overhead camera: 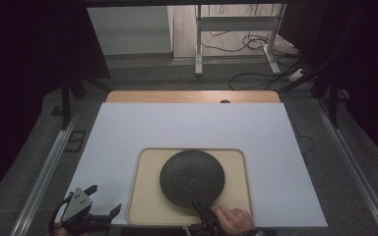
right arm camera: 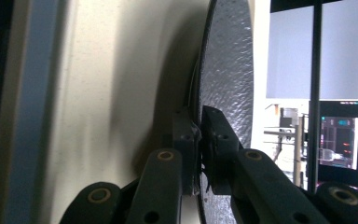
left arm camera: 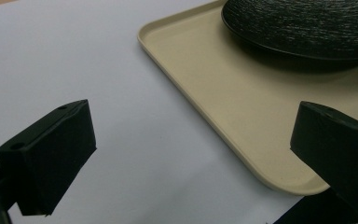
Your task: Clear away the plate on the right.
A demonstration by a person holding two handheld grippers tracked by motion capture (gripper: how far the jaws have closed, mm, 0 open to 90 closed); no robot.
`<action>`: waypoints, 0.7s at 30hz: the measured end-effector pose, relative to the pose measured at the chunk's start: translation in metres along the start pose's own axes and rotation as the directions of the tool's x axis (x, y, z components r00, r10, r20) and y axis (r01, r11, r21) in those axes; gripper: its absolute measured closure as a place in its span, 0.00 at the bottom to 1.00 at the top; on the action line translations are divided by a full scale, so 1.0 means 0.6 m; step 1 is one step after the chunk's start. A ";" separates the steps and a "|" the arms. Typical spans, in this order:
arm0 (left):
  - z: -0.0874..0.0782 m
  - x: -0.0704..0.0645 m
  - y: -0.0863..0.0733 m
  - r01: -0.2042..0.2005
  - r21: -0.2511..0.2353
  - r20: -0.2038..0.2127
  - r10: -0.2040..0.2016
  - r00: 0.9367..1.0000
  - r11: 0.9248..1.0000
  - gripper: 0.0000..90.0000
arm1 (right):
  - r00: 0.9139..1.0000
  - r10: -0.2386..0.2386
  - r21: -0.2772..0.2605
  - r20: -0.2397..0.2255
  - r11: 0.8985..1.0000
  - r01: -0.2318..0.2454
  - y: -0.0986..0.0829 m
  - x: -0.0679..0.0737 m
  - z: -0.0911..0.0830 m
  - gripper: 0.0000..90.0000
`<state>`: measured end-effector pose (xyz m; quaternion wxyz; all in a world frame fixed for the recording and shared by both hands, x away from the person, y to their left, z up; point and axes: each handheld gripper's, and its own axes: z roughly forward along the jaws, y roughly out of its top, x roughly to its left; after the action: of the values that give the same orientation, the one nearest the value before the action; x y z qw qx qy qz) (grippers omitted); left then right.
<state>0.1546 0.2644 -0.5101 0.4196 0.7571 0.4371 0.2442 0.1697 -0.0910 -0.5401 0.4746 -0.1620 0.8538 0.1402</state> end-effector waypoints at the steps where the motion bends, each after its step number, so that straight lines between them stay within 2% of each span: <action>1: 0.000 0.000 0.000 0.000 0.000 0.000 0.000 1.000 1.000 0.00 | 1.000 -0.002 0.001 -0.012 1.000 0.002 0.000 0.000 0.001 0.92; 6: 0.001 0.000 0.000 -0.002 0.002 0.001 0.002 1.000 1.000 0.00 | 0.998 0.011 0.007 -0.054 1.000 -0.011 -0.002 0.003 0.005 0.89; 9: 0.001 -0.001 0.000 -0.002 0.002 0.002 0.002 1.000 1.000 0.00 | 0.998 0.008 0.006 -0.065 1.000 -0.008 -0.002 0.005 0.007 0.88; 12: 0.002 -0.001 0.000 -0.002 0.004 0.003 0.002 1.000 1.000 0.00 | 0.996 0.038 0.006 -0.084 0.999 -0.037 -0.004 0.001 0.007 0.86; 21: 0.002 -0.001 0.000 -0.002 0.004 0.003 0.002 1.000 1.000 0.00 | 0.993 0.085 -0.001 -0.084 0.996 -0.085 -0.009 -0.007 0.005 0.74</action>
<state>0.1551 0.2634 -0.5105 0.4185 0.7589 0.4361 0.2426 0.1762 -0.0940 -0.5383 0.4317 -0.1323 0.8787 0.1551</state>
